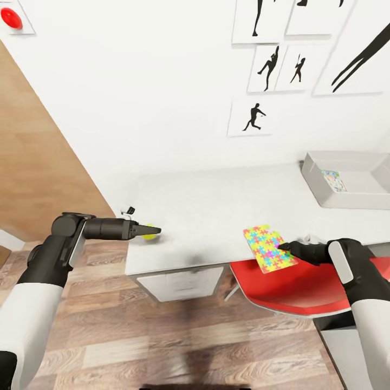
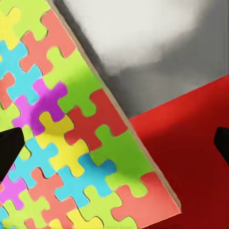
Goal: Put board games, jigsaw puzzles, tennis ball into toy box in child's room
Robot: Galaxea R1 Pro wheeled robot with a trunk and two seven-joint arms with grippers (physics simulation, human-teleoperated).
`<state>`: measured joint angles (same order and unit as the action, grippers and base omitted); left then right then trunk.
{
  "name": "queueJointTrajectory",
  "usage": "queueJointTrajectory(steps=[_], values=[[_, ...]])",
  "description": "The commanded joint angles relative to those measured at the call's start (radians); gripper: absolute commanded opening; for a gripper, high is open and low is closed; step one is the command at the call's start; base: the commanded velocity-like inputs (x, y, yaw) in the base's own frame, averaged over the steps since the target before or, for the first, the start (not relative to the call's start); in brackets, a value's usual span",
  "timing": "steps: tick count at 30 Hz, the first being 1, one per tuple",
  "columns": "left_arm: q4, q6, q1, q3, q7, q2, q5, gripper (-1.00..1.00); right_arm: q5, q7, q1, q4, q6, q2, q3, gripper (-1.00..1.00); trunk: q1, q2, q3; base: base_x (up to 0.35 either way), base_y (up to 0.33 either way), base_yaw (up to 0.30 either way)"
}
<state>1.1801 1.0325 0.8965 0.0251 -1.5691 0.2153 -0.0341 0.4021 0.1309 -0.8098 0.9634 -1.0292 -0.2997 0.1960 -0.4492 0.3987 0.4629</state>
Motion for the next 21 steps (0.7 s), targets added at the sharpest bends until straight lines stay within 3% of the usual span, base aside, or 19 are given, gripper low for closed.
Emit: queueJointTrajectory(steps=[1, 21], values=[[0.000, 0.011, 0.001, 0.003, -0.002, 0.001, -0.003, 1.00, -0.023, 0.010, 0.000, -0.061, -0.005, 0.001, 0.002, 1.00, -0.001, 0.001, 0.002, -0.011, 0.207, 0.000], [0.000, 0.011, 0.000, 0.003, -0.002, 0.002, -0.004, 1.00, -0.023, 0.010, 0.000, -0.061, -0.003, 0.002, 0.002, 1.00, -0.001, 0.001, 0.002, -0.035, 0.125, 0.000]])
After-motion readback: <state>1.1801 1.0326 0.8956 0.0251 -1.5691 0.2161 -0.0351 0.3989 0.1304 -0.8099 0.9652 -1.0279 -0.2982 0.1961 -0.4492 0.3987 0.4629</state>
